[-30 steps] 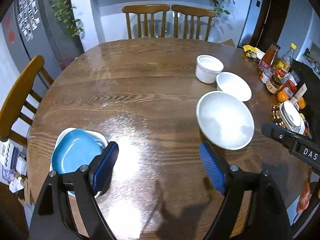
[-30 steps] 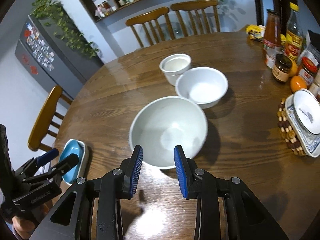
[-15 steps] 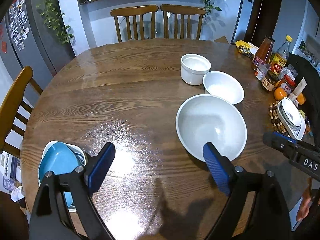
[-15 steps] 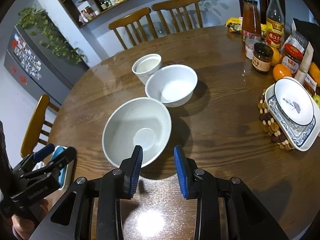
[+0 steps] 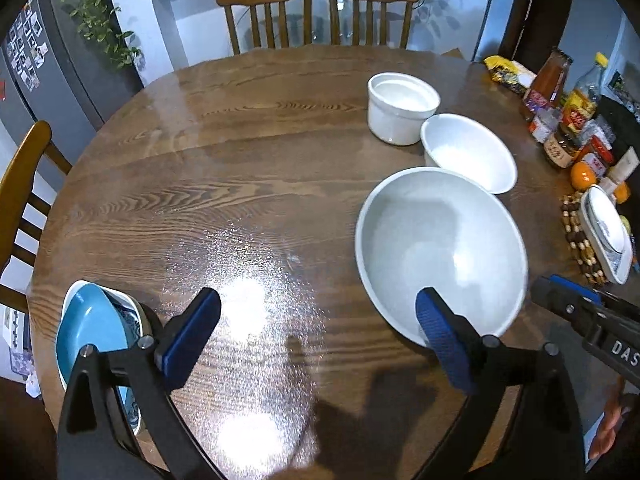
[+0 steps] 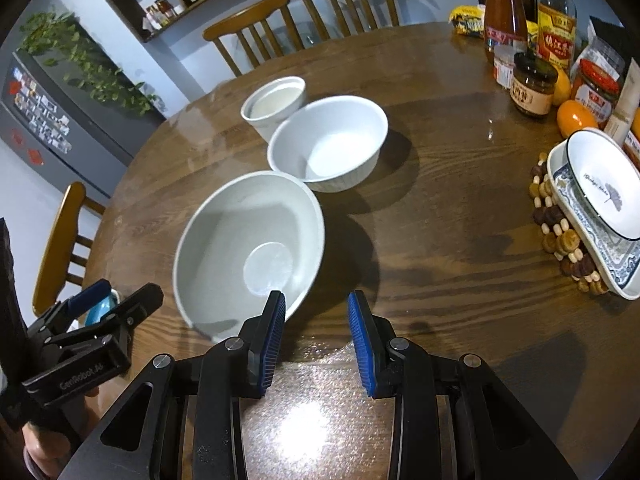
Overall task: Organize plates and bowls
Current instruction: 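Reach the left gripper to the large white bowl and grasp its rim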
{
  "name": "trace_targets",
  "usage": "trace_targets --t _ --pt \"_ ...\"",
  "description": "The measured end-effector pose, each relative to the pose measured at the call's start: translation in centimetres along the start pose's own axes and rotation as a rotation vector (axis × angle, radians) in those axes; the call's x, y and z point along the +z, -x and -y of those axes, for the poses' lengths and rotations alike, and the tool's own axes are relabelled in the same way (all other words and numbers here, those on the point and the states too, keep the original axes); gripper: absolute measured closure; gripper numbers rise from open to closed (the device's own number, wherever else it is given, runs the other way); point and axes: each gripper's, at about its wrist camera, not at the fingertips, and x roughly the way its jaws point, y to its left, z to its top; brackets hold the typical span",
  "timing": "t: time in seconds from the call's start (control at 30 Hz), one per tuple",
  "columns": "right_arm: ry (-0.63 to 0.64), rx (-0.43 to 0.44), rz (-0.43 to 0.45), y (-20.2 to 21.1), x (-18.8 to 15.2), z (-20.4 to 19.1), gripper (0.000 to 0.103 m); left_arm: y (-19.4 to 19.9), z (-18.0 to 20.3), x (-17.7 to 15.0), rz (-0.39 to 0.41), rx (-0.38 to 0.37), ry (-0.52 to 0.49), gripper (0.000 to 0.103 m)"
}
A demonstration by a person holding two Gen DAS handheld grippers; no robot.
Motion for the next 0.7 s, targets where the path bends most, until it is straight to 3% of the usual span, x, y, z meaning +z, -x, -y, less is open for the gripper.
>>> trace_targets --t 0.13,0.23,0.47,0.5,0.57,0.63,0.7 --pt "-0.008 -0.001 -0.020 -1.1 0.4 0.5 0.070 -1.4 0.0 0.3 -0.036 -0.005 0.007 0.005" --pt "-0.006 0.000 -0.024 -1.5 0.7 0.5 0.061 -2.0 0.0 0.5 -0.045 -0.009 0.007 0.006" --pt "0.005 -0.012 -0.006 -1.9 1.3 0.6 0.061 -3.1 0.4 1.0 -0.066 -0.033 -0.010 0.007" --pt "0.005 -0.012 -0.016 -2.2 1.4 0.7 0.061 -3.4 0.6 1.0 -0.069 -0.038 -0.016 0.010" --pt "-0.009 0.013 -0.046 -3.2 1.4 0.8 0.061 -3.9 0.9 1.0 -0.080 -0.051 -0.027 0.027" --pt "-0.014 0.044 -0.062 -3.7 1.4 0.8 0.061 -4.5 1.0 1.0 -0.099 -0.063 -0.029 0.053" --pt "-0.012 0.074 -0.068 -4.0 1.3 0.6 0.073 -4.8 1.0 0.8 -0.108 -0.094 -0.020 0.061"
